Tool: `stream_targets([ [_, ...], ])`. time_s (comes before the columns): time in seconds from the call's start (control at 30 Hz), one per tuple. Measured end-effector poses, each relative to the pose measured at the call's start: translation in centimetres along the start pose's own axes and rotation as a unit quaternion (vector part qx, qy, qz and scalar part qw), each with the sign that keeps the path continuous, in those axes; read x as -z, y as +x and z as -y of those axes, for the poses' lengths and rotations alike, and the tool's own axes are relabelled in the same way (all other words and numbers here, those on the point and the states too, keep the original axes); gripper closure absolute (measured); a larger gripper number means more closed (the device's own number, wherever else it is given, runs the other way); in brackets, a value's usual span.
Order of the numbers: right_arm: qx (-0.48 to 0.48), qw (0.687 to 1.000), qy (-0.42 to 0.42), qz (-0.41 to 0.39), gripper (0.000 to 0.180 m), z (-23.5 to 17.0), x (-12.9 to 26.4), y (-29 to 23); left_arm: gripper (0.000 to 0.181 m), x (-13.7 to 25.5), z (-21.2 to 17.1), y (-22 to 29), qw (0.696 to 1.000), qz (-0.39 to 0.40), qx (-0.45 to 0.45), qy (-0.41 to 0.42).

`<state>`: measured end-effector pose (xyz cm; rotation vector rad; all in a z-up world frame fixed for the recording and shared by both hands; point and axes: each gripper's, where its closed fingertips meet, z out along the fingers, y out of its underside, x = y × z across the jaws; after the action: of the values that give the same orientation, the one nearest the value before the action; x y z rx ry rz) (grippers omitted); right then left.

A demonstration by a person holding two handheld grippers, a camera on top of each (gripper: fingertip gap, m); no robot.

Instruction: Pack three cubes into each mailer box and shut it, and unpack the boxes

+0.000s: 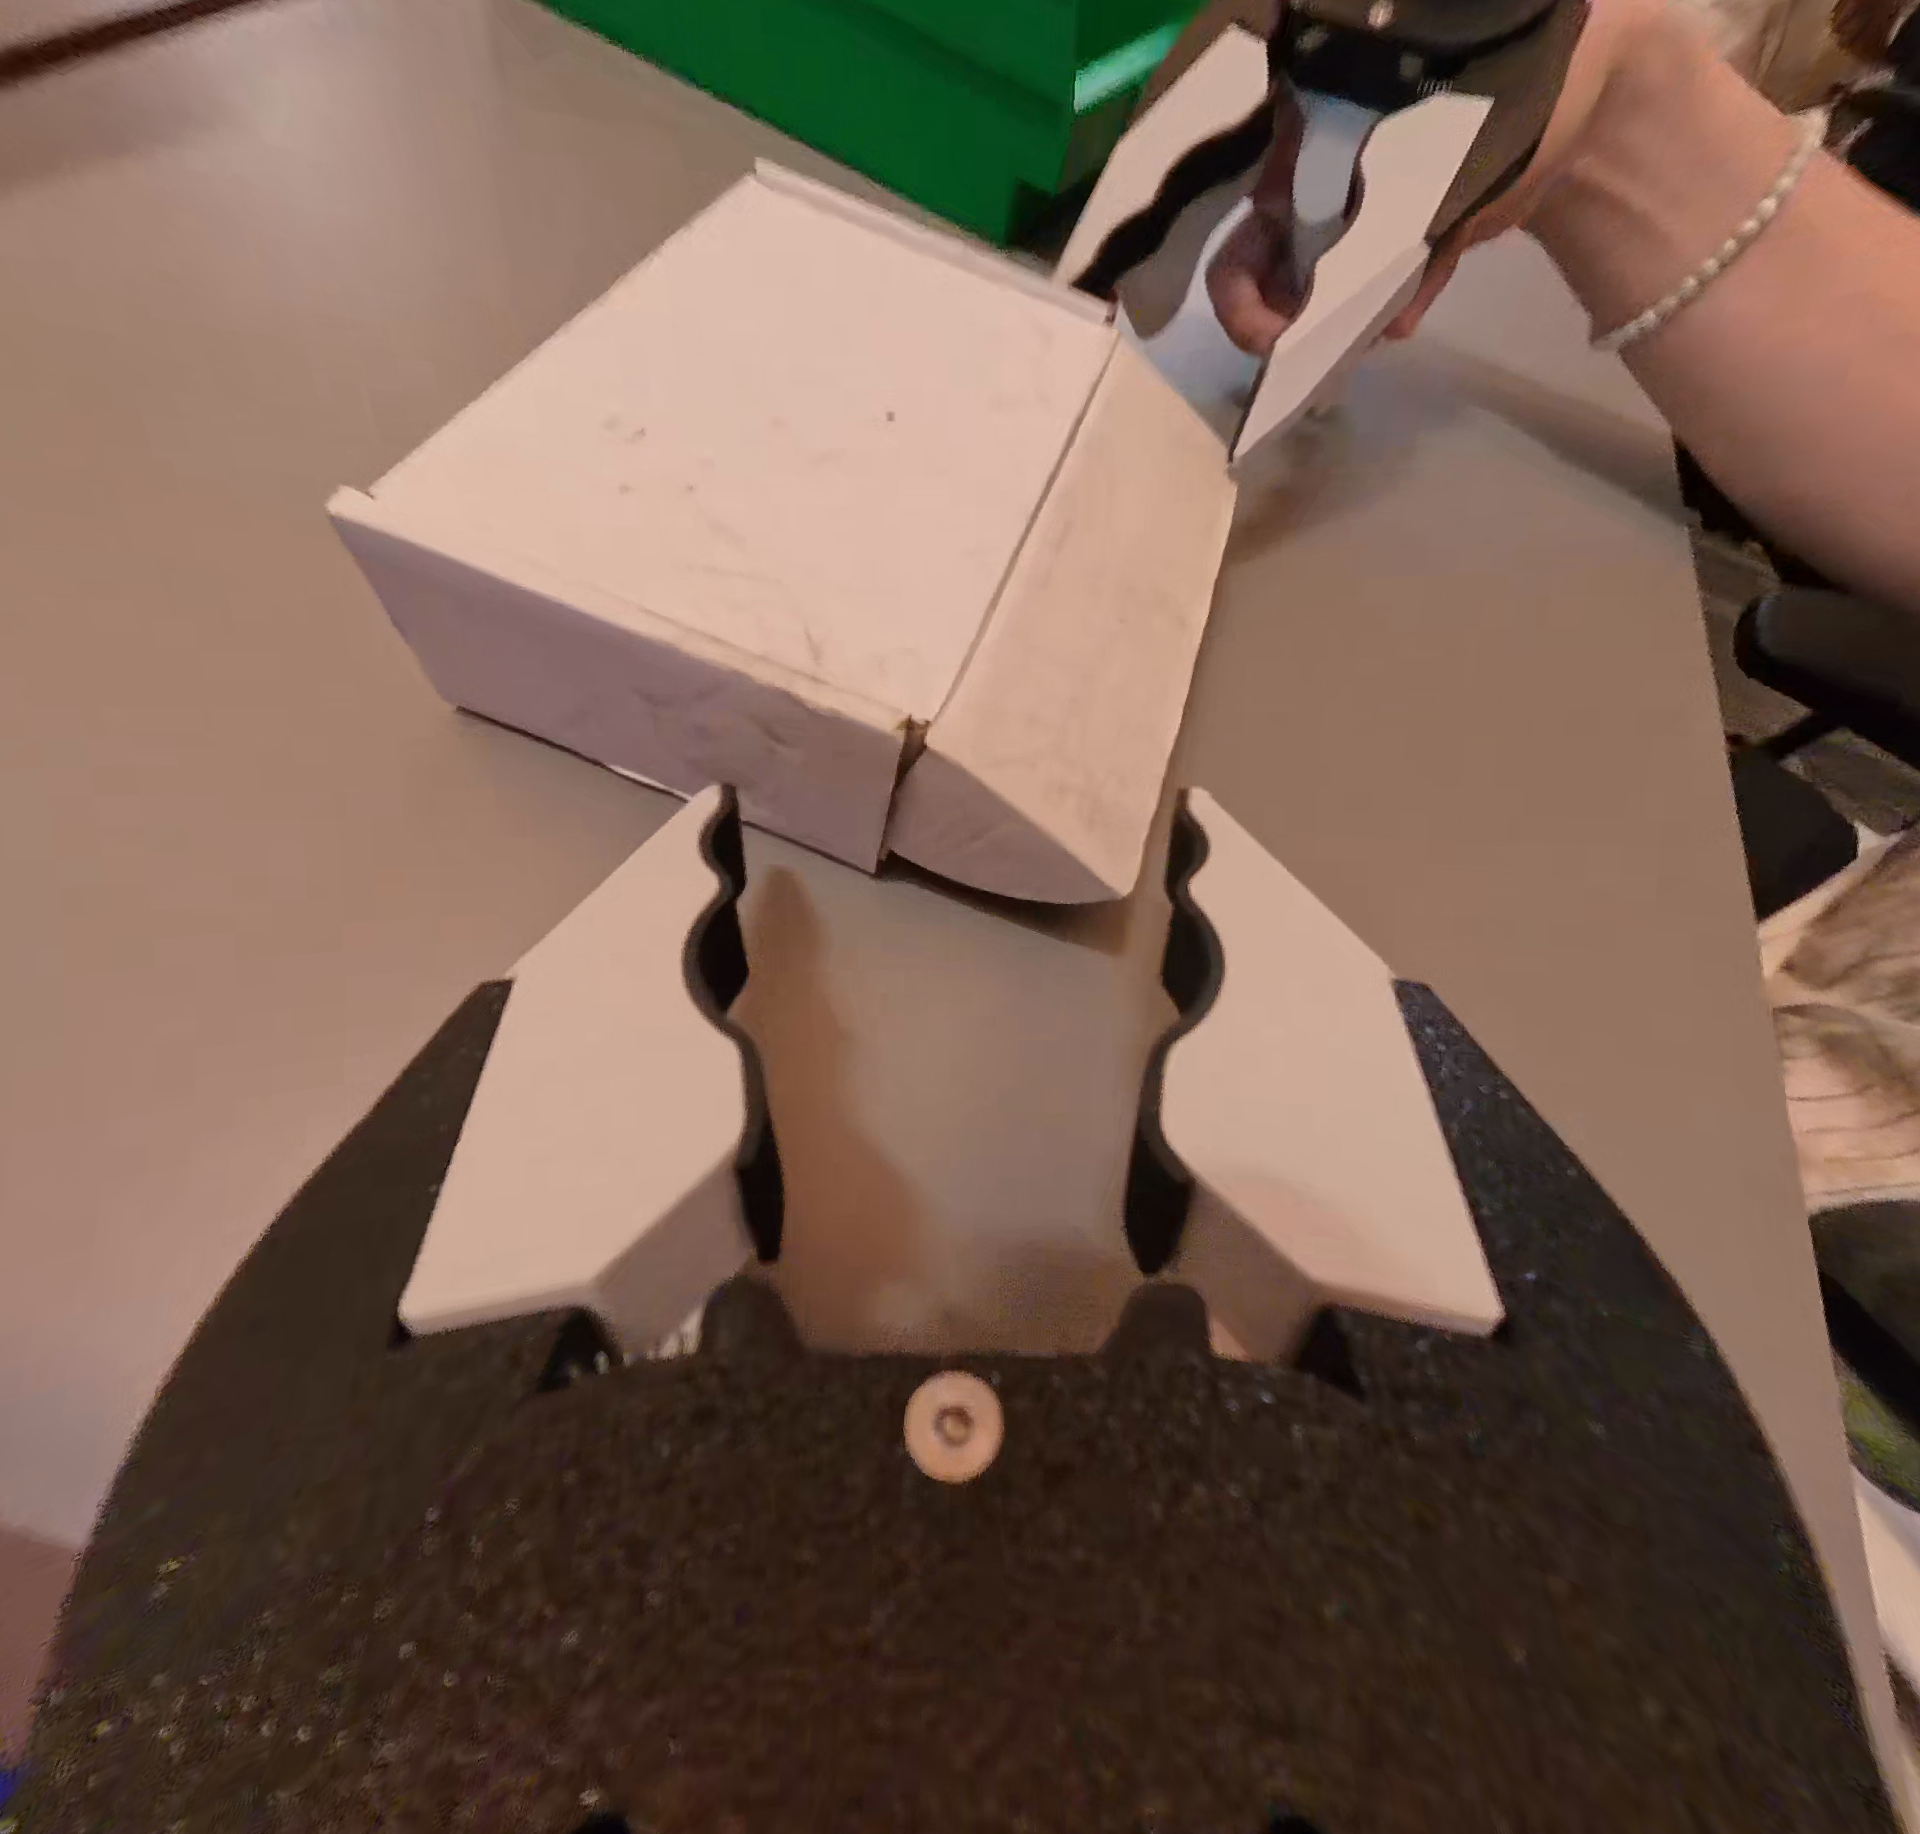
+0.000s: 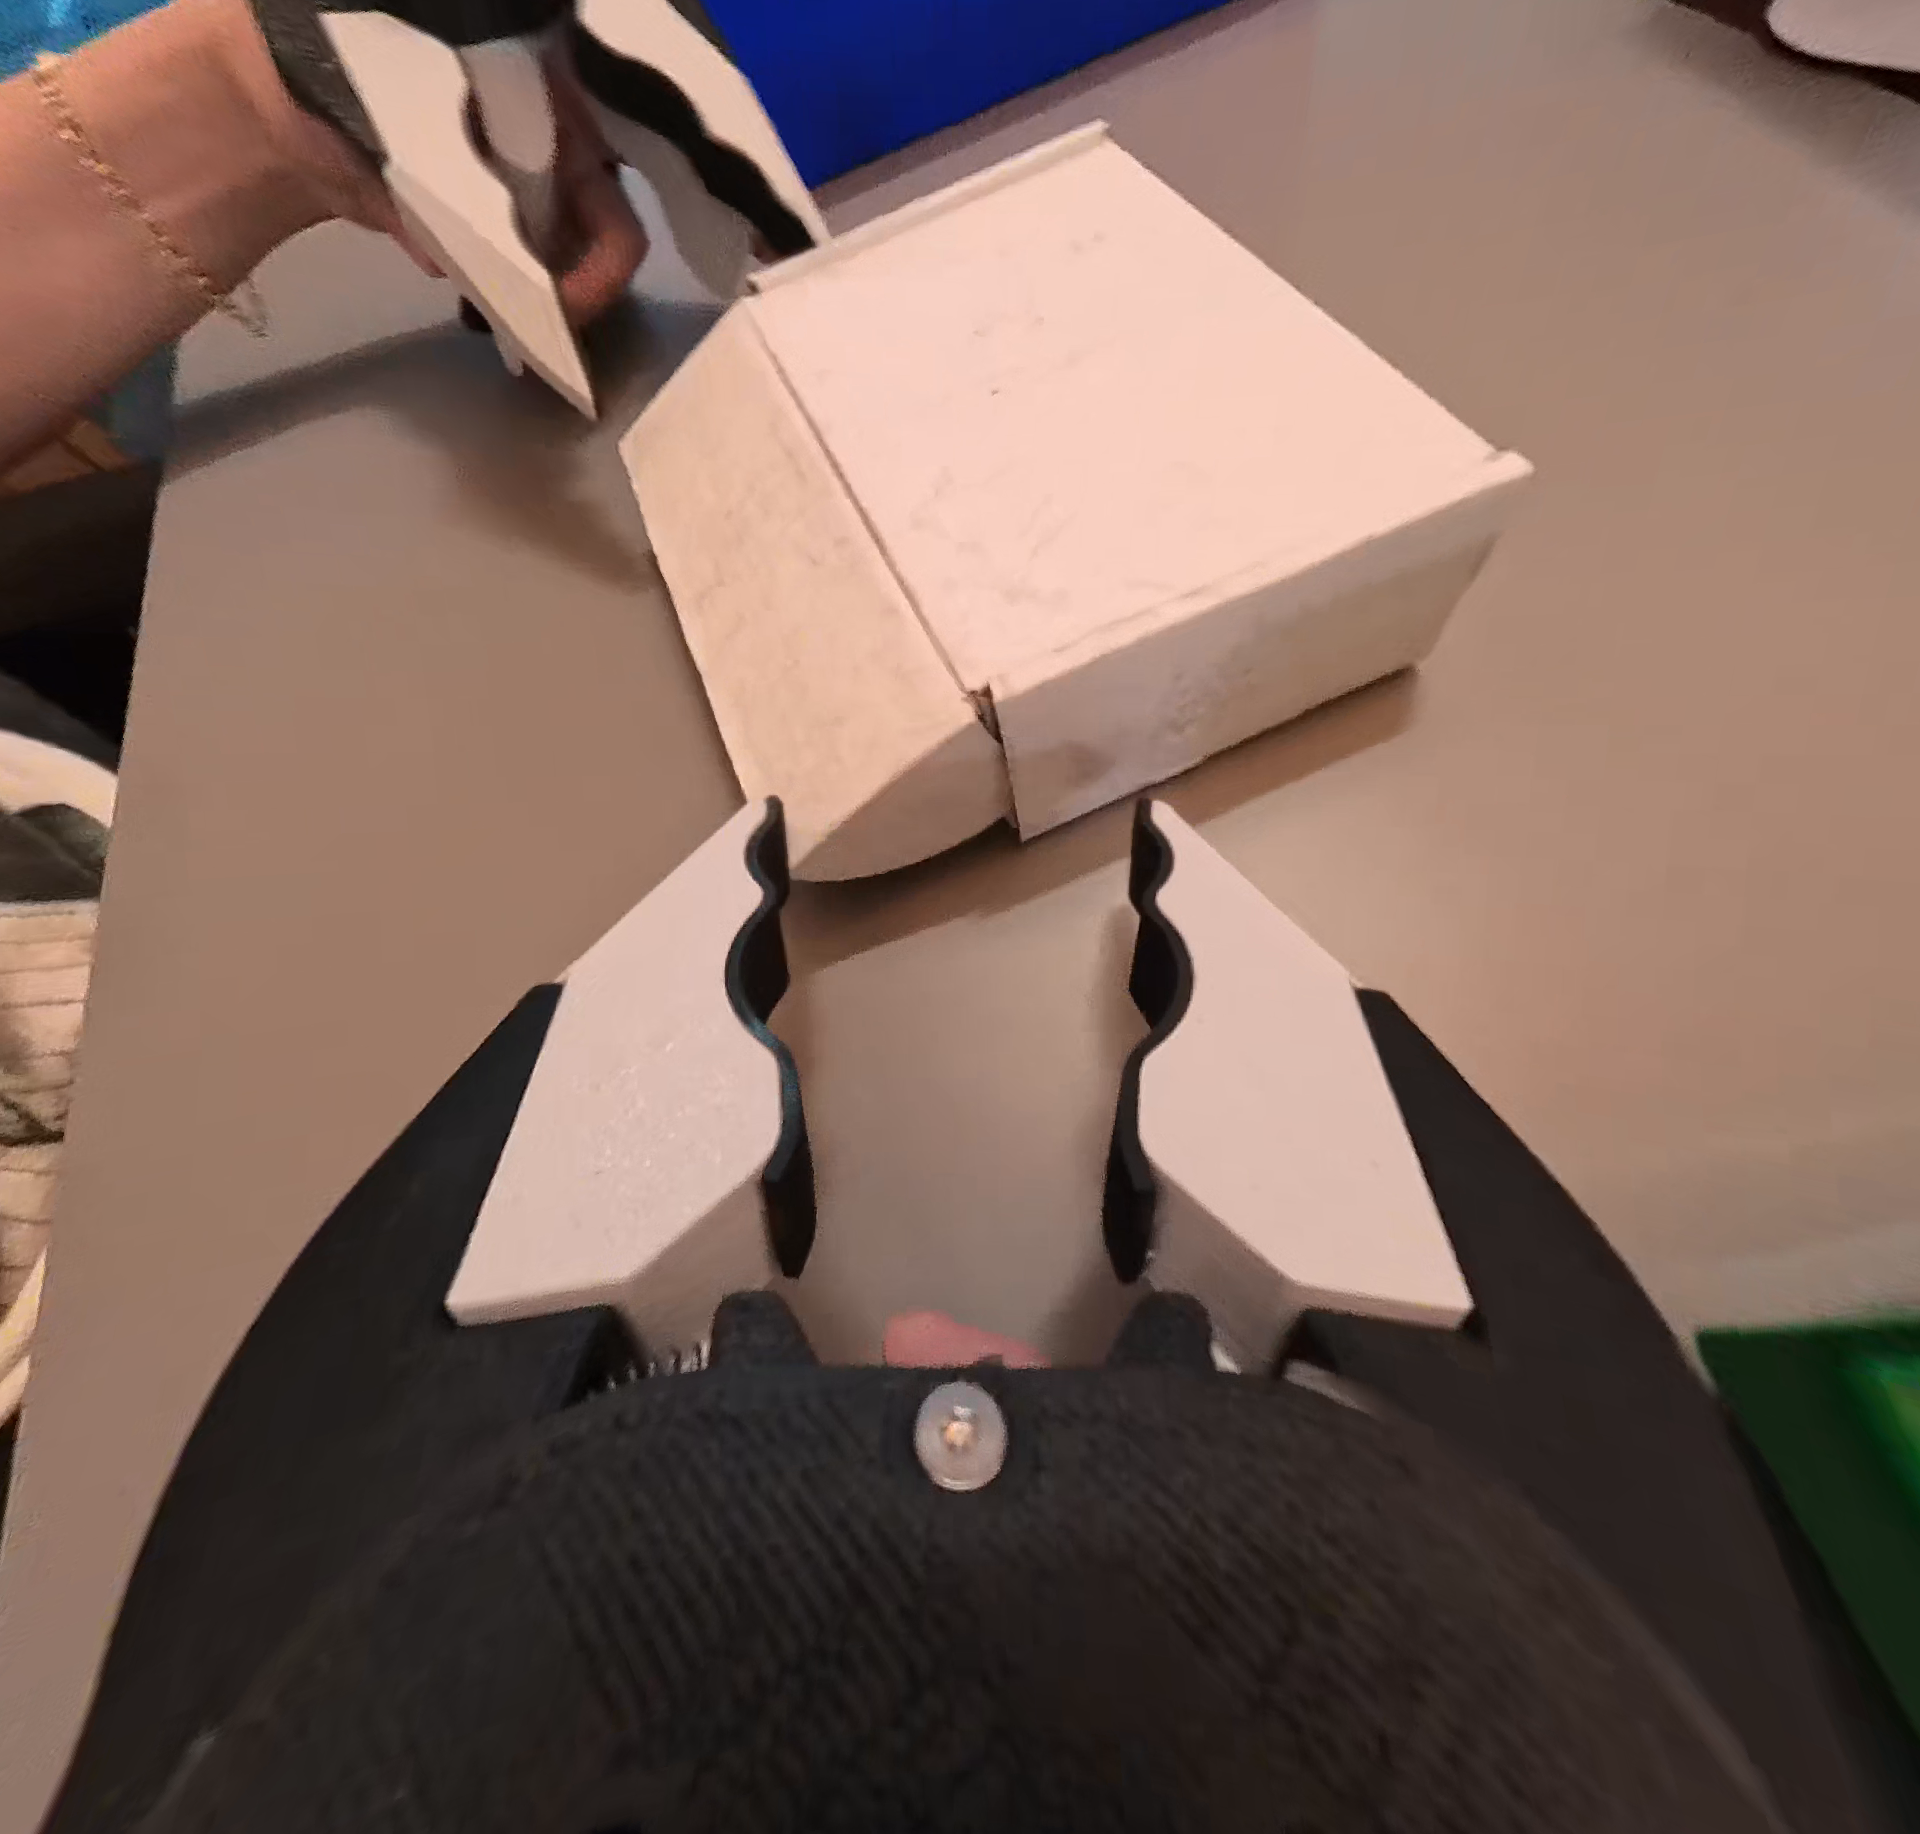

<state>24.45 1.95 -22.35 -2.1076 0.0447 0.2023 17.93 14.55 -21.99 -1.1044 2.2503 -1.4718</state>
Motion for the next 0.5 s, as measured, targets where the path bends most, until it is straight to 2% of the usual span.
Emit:
stream_targets([
  [0.1, 0.014, 1.0, -0.008, 0.022, 0.114, 0.1, -0.9, -0.3, 0.106, -1.1, -1.0, -0.4, 0.999, -0.004, -0.005, -0.05],
  [0.2, 0.045, 0.999, -0.016, 0.011, 0.12, 0.2, -1.4, 0.3, 0.111, -1.6, -1.0, -0.6, 0.998, 0.001, -0.025, -0.057],
  [0.23, 0.049, 0.998, -0.023, 0.01, 0.123, 0.2, -1.4, 0.5, 0.12, -1.7, -1.1, -0.9, 0.997, 0.015, -0.034, -0.063],
  [0.27, 0.055, 0.998, -0.032, 0.004, 0.129, 0.1, -1.5, 0.8, 0.122, -1.8, -1.1, -1.1, 0.996, 0.027, -0.046, -0.068],
  [0.5, 0.099, 0.993, -0.048, -0.03, 0.136, 0.2, -2.0, 1.9, 0.134, -2.0, -1.1, -2.8, 0.989, 0.088, -0.091, -0.08],
])
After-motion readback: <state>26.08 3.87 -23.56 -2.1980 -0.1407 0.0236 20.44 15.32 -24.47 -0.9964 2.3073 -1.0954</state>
